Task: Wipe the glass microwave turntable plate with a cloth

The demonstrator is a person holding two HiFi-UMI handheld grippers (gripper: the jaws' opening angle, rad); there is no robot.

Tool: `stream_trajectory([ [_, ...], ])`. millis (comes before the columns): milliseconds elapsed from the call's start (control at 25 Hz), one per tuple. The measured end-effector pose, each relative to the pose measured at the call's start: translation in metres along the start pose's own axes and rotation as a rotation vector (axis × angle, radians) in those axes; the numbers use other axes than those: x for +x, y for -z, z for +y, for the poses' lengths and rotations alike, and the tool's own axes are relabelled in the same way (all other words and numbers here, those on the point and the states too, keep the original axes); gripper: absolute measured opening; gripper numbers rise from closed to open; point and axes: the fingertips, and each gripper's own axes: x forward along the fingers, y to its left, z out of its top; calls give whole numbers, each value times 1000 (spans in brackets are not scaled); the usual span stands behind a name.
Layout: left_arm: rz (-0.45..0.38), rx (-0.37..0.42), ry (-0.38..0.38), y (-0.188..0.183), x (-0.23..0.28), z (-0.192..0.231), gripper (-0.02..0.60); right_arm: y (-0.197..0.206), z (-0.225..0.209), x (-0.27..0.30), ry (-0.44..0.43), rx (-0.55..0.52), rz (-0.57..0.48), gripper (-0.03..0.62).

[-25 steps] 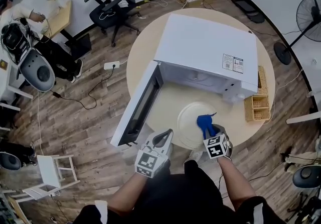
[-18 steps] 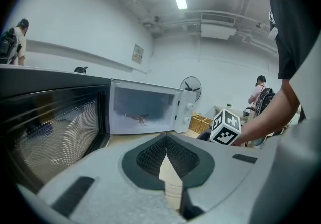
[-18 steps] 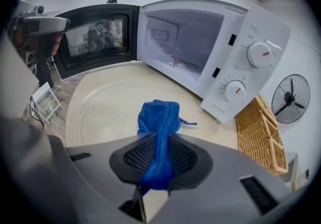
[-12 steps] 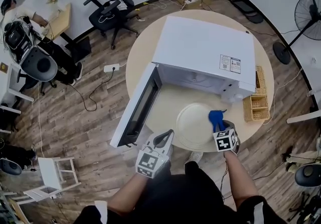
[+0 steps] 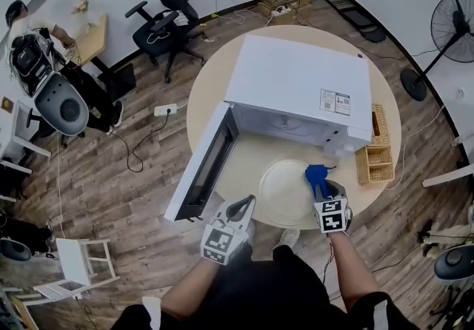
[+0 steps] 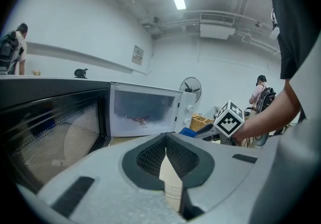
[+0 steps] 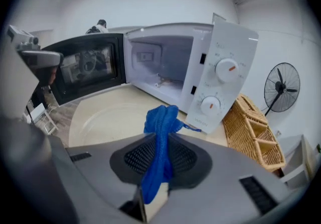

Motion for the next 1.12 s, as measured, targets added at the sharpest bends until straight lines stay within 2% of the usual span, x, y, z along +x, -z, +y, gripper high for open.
stream_trajectory([
  [320, -47, -11, -16, -23, 2, 8, 6, -85, 8, -55, -21, 29, -263, 66],
  [560, -91, 9, -30, -47, 3, 17, 6, -142, 6, -102, -13, 41, -441, 66],
  [840, -155, 38, -68, -77, 1, 31, 6, -185, -3, -146, 15, 39, -563, 66],
  [1120, -200, 52, -85, -99, -2, 36, 6, -204, -8, -180, 35, 39, -660, 65],
])
